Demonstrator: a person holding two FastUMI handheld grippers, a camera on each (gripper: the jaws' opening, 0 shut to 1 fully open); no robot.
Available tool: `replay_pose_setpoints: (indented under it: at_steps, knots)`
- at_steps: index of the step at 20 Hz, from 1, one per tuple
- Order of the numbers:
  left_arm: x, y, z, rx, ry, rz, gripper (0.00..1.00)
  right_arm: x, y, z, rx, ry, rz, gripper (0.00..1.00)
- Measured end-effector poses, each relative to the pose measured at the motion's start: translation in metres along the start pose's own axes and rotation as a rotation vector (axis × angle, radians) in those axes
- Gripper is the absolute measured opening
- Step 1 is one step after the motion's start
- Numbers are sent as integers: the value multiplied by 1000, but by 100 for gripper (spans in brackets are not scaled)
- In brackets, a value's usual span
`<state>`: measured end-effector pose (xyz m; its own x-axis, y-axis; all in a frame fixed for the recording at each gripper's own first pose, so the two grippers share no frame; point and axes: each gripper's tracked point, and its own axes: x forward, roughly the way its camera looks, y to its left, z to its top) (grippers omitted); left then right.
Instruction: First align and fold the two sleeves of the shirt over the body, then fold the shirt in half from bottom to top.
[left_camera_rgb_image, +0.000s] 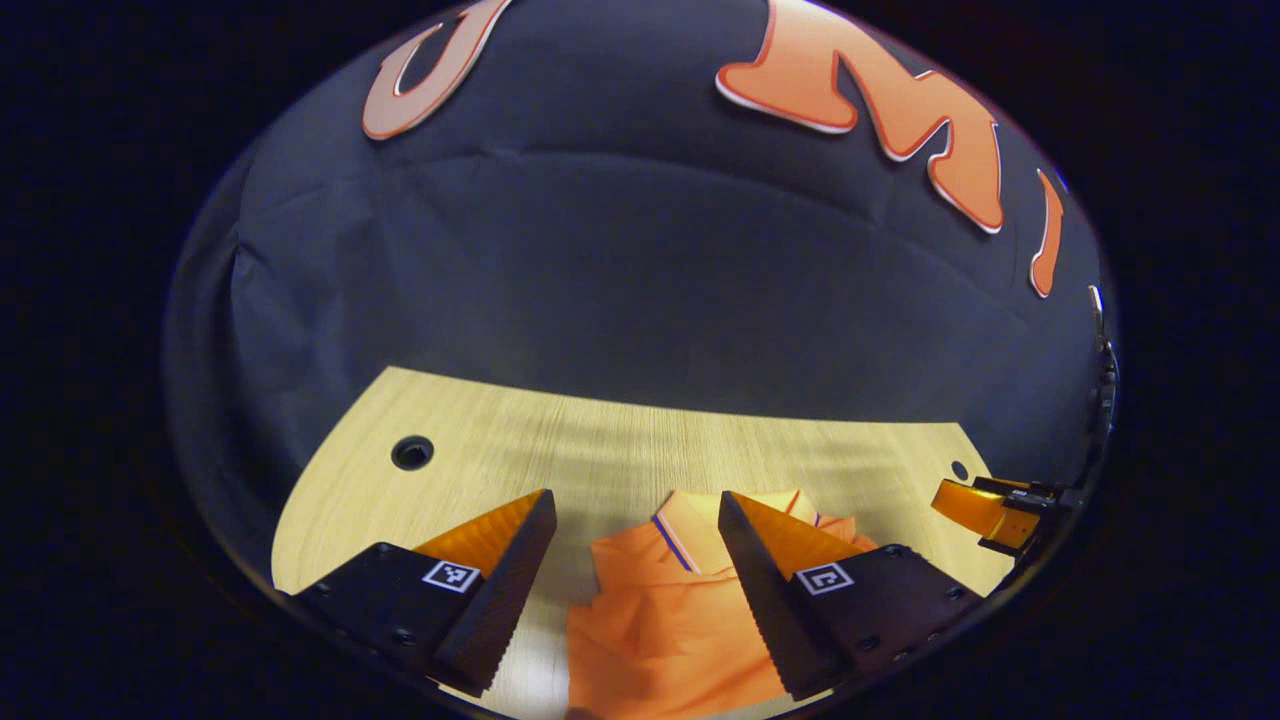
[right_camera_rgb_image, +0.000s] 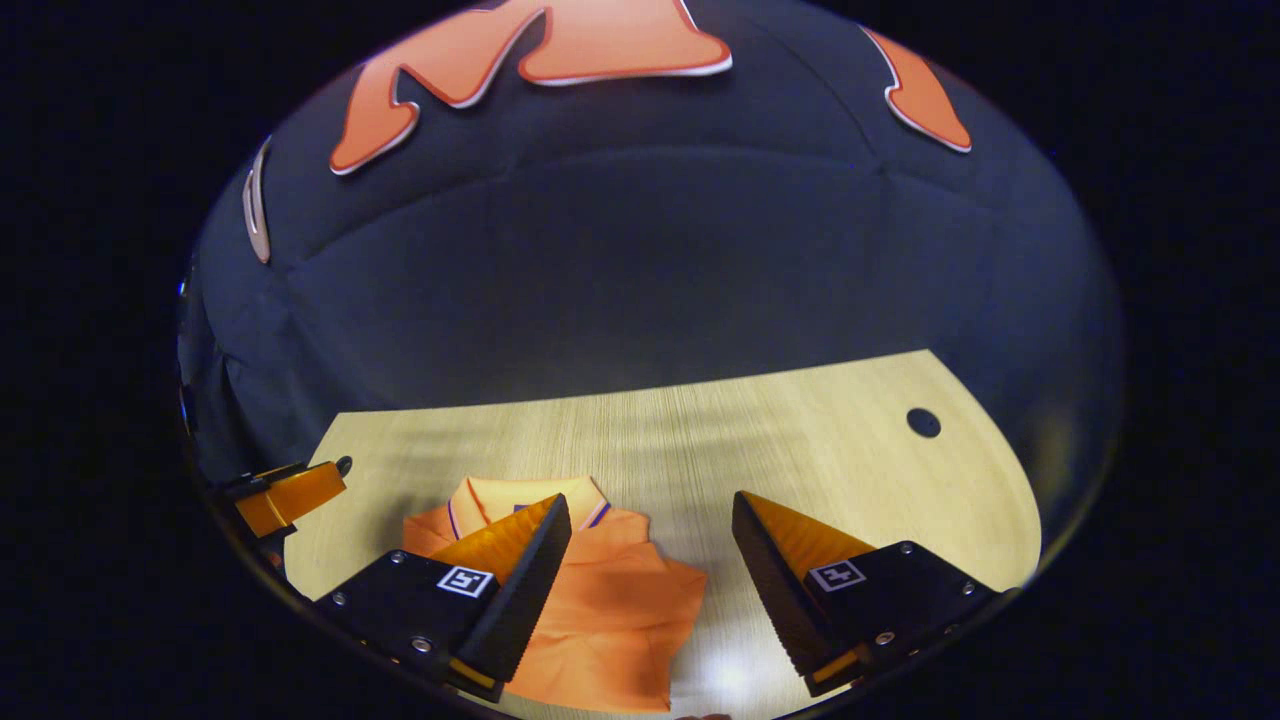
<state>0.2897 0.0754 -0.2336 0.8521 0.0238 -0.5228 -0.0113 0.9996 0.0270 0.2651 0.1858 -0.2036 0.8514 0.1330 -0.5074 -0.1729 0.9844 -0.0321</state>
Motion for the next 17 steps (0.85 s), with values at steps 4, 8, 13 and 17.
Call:
replay_pose_setpoints:
  at_steps: [4, 8, 13, 17]
  knots:
    - [-56, -2, 44, 36, -128, 9, 99, -56, 10, 32, -38, -114, 19, 98]
    - [-136, -9, 75, -1, -261, -29, 98, -122, 21, 45, -73, -200, 40, 99]
    - [-219, -7, 68, 46, -336, -19, 98, -207, 26, 36, -63, -255, 49, 99]
    - [-284, -8, 45, 28, -393, -27, 98, -261, 24, 18, -77, -303, 45, 98]
